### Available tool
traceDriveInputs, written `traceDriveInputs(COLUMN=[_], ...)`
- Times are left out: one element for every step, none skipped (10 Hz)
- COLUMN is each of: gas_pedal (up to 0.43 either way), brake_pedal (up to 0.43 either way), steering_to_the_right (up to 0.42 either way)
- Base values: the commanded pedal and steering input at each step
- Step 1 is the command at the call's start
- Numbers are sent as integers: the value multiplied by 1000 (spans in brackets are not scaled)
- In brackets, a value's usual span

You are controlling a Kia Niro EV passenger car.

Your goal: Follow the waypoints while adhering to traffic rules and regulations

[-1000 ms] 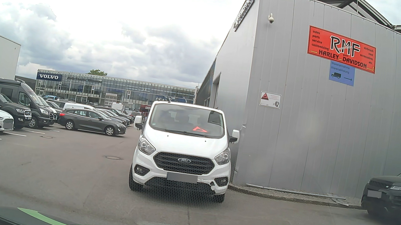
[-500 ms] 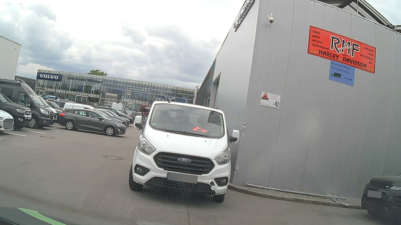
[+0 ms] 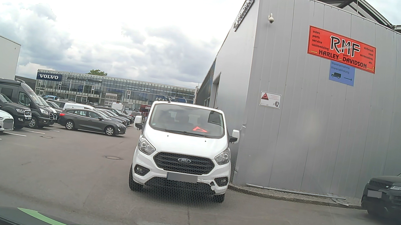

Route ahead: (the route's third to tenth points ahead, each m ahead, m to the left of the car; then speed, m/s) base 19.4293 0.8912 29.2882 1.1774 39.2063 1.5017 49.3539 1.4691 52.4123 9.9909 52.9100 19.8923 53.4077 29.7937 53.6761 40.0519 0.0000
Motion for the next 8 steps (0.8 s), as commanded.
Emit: traceDriveInputs(gas_pedal=[0,0,0,0,0,0,0,0], brake_pedal=[384,384,384,390,390,390,396,396], steering_to_the_right=[6,6,6,6,6,6,6,6])
